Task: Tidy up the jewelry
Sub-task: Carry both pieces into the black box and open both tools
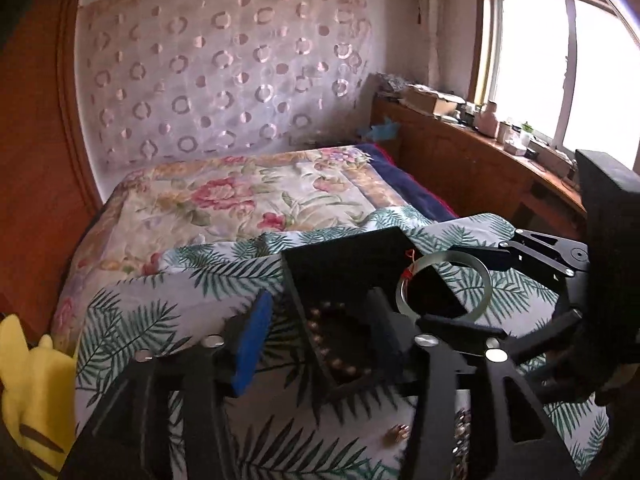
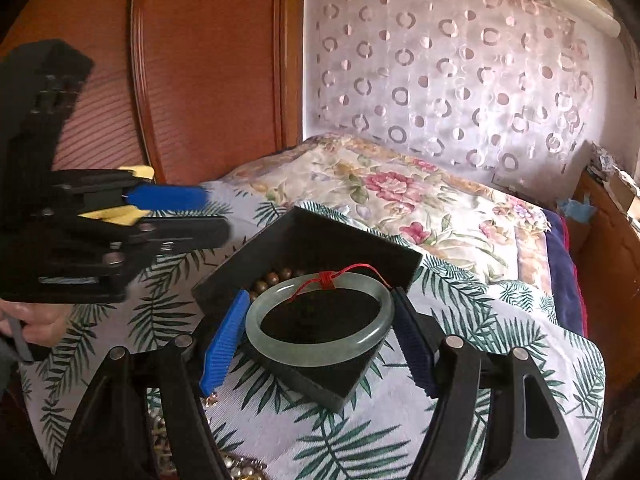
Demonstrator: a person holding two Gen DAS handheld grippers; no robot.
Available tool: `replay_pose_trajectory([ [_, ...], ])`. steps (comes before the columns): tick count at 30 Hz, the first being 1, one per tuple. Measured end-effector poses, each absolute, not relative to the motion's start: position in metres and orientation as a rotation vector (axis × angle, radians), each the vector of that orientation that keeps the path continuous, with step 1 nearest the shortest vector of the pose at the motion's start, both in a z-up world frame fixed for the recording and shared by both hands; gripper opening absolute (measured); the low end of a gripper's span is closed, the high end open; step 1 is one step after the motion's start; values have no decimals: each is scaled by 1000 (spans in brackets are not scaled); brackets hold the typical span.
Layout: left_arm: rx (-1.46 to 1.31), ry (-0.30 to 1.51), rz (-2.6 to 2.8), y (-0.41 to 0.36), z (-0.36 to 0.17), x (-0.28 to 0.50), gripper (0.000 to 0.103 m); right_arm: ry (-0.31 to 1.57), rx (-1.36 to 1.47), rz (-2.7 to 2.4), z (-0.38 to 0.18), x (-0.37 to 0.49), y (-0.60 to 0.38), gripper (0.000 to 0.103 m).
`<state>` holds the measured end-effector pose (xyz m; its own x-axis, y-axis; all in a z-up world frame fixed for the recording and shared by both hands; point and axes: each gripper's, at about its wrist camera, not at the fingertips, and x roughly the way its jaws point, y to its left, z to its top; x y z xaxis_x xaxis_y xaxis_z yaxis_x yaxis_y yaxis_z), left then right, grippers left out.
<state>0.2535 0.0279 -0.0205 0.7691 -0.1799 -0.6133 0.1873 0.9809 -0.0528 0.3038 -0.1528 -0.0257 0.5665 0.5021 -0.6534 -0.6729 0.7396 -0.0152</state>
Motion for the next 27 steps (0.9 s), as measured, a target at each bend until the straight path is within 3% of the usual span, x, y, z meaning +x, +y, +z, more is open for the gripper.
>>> replay_pose_trajectory([
  [4, 9, 649, -174, 42, -24, 244, 79, 694, -298, 696, -34, 310, -141, 74],
  [9, 14, 633, -140, 55, -33, 227, 93, 705, -324, 699, -39, 314, -131, 74],
  [21, -4, 655, -130, 61, -58, 201, 94, 742, -356, 658, -50, 319, -118, 74],
  [27, -8, 656, -141, 56, -59, 191, 94, 720, -322, 656, -40, 311, -128, 80],
])
